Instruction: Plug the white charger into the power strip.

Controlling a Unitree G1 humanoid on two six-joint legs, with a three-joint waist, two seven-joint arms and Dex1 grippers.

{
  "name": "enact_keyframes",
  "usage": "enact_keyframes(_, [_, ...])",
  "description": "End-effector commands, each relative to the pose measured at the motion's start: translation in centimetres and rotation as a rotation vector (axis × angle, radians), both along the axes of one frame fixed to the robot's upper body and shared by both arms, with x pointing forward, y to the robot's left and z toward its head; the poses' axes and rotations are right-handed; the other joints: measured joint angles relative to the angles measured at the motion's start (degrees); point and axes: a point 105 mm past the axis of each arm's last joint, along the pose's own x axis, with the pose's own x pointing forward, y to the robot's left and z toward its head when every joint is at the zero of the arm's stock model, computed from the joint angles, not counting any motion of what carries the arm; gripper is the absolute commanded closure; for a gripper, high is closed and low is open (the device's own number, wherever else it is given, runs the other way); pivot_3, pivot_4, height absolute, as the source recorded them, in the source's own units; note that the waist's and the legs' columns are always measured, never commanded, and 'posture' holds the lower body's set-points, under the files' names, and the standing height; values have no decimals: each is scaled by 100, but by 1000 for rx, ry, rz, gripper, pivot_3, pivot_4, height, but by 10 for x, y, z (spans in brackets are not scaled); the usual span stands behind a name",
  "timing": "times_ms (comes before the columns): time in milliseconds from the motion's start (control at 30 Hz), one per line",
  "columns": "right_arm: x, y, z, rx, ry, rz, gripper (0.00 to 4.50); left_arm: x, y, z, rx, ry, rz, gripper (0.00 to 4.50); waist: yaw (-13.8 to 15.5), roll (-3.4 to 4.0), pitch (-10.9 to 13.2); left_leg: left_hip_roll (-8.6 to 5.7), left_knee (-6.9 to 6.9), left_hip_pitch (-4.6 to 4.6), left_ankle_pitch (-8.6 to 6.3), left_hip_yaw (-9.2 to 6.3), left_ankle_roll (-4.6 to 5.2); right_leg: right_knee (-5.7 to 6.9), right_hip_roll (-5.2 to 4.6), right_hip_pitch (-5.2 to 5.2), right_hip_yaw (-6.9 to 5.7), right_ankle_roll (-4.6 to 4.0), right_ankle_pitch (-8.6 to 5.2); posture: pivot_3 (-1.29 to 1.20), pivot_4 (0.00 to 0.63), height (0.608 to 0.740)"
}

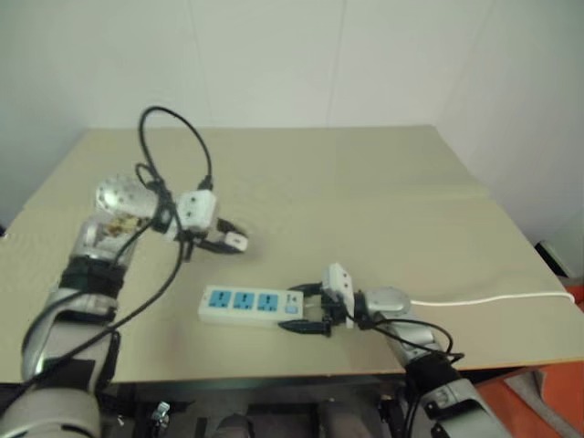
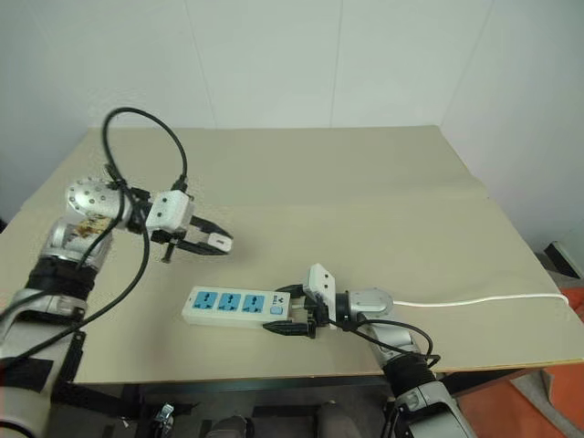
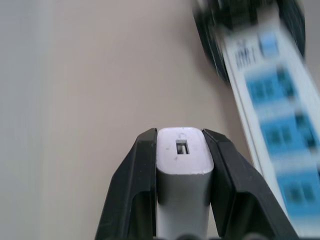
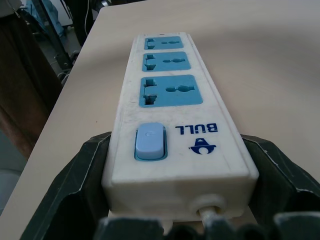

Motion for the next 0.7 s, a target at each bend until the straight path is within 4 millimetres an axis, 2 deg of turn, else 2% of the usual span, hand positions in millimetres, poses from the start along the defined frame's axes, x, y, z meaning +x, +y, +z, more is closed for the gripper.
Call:
enact_keyframes(33, [-5,8,7,22,-47,40,1069,-7,-17,18,-253,-11,9,3478,-9,0,0,0,1,1,0,0,0,1,0,0,1,-8,5,0,150,740])
enact_keyframes(167, [-5,8,4,0,-85,44,1069,-26,-37,9,-409,100,-21,3478,-22,0,0,2,-2,3,0,0,0,1,3,-2,2,-35,21,0,150,740])
enact_keyframes(333, [-3,7,0,3,-81,37,1069,-43,-48,0,-438,187,-34,3478,-15,-1,0,1,-2,13,0,0,0,1,3,6,3,-35,22,0,150,740])
enact_keyframes(533, [0,9,-5,-4,-77,35,1069,-53,-43,-3,-431,260,-36,3478,-29,-3,-2,2,-9,38,0,2,0,-5,6,27,6,0,1,0,150,740])
enact_keyframes(700, [0,10,-10,-11,-81,34,1069,-61,-32,-17,-443,346,14,3478,-50,-4,-5,4,-21,57,0,5,0,-6,7,37,11,1,0,0,150,740])
